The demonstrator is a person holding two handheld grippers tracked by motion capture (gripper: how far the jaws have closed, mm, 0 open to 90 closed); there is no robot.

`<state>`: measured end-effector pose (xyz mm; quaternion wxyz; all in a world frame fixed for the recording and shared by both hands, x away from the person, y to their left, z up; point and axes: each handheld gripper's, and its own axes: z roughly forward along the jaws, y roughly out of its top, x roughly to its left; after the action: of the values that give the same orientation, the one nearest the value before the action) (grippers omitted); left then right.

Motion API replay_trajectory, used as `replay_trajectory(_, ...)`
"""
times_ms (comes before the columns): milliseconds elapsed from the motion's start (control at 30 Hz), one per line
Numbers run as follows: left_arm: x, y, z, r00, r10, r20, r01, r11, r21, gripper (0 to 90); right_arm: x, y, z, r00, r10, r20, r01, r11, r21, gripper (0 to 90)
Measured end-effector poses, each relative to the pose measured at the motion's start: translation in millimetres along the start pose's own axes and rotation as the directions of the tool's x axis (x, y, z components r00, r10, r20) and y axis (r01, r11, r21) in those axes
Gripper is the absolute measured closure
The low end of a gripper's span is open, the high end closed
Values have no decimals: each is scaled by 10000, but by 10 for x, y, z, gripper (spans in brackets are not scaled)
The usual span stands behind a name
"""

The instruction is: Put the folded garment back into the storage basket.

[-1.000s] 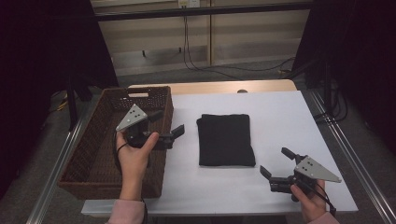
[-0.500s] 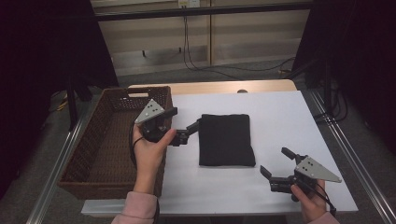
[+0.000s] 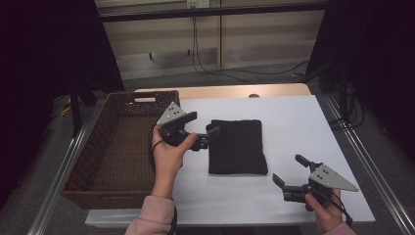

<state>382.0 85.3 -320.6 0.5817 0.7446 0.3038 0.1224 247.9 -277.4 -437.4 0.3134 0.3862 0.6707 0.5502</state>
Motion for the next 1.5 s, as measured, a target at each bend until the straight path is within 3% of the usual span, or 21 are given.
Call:
replay_trajectory(100,-8,-7,64,9999,-147,4,147,9999,-18,33,-2,-1,0,10000,24,-24,-24,10000,-27,14)
replay_trajectory(300,-15,-25,147,9999,-61,84,60,9999,105,32,-1,2,-2,10000,-37,-27,37,10000,-18,14)
replay_trajectory(933,66,-102,380,9993,-240,-291,254,9985,490,33,6,5,-2,10000,-1,-35,1,10000,-17,14)
replay_trajectory(1500,131,-126,580,9988,-350,-355,373,9970,678,33,-1,3,1,10000,-66,-61,66,10000,-28,14)
